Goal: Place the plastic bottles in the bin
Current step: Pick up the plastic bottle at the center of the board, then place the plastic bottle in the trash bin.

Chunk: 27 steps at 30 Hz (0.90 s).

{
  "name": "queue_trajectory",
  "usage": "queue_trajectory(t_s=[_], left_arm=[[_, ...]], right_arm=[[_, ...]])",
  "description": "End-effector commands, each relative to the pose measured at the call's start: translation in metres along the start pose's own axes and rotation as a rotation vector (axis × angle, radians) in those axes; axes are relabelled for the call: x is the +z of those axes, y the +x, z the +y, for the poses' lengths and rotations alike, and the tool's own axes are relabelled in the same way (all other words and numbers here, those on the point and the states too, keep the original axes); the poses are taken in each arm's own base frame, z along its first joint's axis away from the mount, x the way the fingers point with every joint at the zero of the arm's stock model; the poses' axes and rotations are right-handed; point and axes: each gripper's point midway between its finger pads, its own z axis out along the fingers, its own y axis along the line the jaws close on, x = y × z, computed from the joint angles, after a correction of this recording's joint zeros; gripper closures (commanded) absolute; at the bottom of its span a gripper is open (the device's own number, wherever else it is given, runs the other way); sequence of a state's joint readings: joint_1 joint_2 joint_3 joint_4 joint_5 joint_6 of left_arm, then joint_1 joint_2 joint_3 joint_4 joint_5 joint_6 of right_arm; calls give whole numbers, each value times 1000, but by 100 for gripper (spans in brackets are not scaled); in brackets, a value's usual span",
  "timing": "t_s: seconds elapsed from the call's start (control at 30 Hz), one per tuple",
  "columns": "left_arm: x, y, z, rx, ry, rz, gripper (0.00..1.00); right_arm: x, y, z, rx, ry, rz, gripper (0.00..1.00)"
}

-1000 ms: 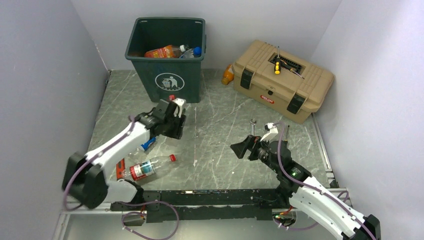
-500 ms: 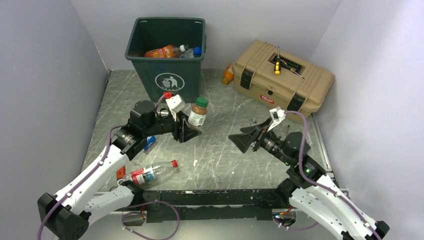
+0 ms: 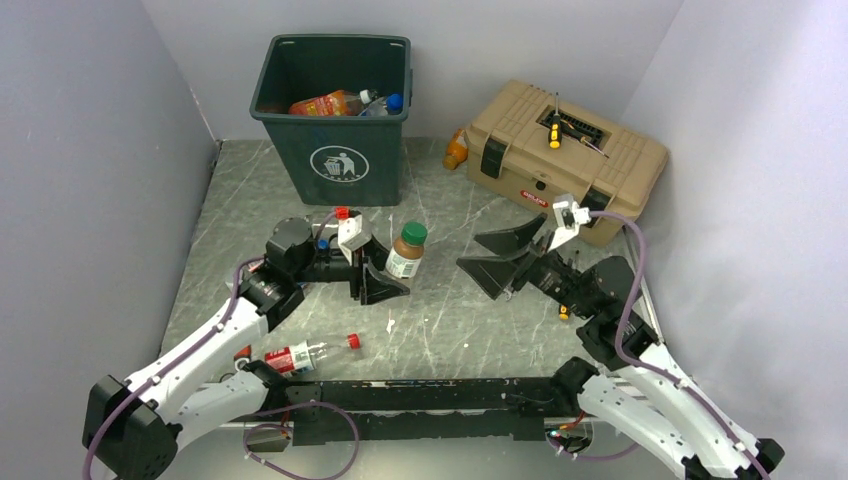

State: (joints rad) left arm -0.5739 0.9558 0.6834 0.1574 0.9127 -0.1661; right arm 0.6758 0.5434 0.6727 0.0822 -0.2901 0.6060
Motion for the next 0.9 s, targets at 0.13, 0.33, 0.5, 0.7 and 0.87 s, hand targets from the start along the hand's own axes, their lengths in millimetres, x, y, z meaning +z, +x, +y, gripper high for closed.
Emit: queue_trajectory(t_s=[0.13, 0.33, 0.5, 0.7, 0.87], left_arm=[[-3, -24, -17, 114, 49, -73, 97], [-2, -19, -13, 107, 19, -48, 99], [-1, -17, -11, 105, 4, -38, 100], [-1, -14, -7, 106, -25, -23, 100], [0, -14, -7, 102, -24, -22, 100]], right_arm=[[48, -21, 31, 31, -138, 17, 7], [75, -15, 43, 39, -149, 63, 9], [91, -5, 34, 18, -77, 103, 25], [95, 9, 27, 14, -47, 165, 34], [95, 20, 17, 15, 4, 213, 34]])
